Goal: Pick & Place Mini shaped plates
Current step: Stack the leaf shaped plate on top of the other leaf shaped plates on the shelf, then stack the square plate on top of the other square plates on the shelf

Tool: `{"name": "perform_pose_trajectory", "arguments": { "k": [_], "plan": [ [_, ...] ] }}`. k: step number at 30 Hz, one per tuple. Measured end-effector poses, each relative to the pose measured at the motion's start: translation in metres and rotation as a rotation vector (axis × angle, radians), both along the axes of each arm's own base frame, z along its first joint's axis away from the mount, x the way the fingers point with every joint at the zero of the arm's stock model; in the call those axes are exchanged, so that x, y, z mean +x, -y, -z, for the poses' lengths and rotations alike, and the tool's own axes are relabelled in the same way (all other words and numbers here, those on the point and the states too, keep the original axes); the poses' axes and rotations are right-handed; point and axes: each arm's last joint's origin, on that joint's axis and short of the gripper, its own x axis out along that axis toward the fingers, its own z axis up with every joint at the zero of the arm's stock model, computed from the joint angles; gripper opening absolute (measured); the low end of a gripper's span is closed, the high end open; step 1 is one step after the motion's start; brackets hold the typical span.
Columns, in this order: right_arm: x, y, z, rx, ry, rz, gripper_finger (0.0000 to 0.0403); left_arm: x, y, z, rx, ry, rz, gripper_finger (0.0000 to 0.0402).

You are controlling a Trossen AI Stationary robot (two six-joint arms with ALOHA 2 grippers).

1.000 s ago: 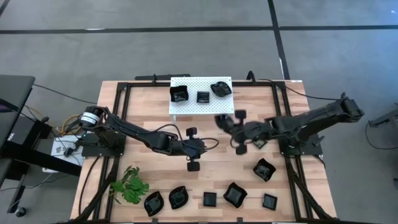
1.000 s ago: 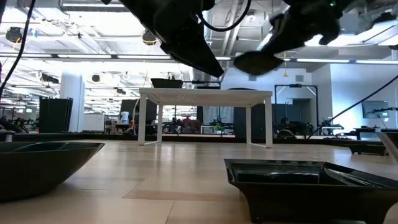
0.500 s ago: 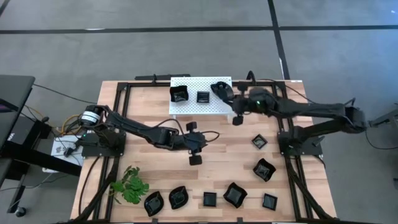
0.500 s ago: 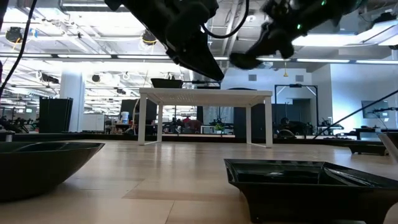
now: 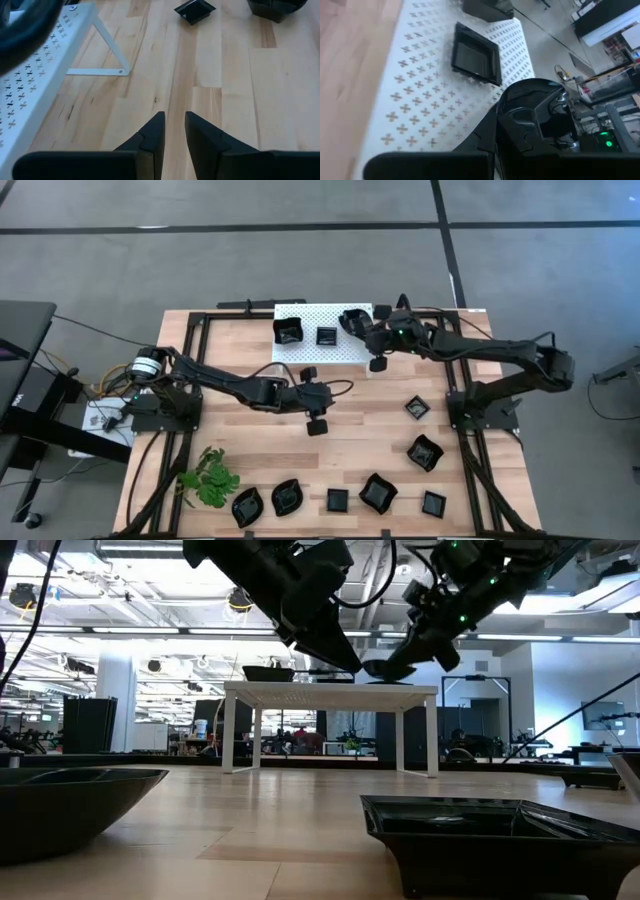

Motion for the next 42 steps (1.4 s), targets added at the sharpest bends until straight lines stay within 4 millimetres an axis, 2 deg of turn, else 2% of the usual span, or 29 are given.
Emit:
{"name": "perform_pose_trajectory", "arguments": {
  "k": [22,30,38,42],
  "plan": [
    [-0.001,0.004,0.000,-0.003,0.001,0.019,0.0082,0.000,0.002,0.000,-0.003,0.003,0.004,0.0076],
    [-0.004,0.006,0.005,-0.028,-0.064,0.109,0.0098,0.000,0.004,0.000,-0.010,0.002,0.016,0.0076],
    [0.004,-0.012,-0.001,-0.119,-0.064,0.028,0.0098,0.000,0.004,0.000,-0.010,0.003,0.016,0.0076],
    [0.006,-0.033,-0.009,-0.145,-0.044,0.010,0.0098,0.000,0.004,0.000,-0.010,0.003,0.016,0.0076]
  ]
}}
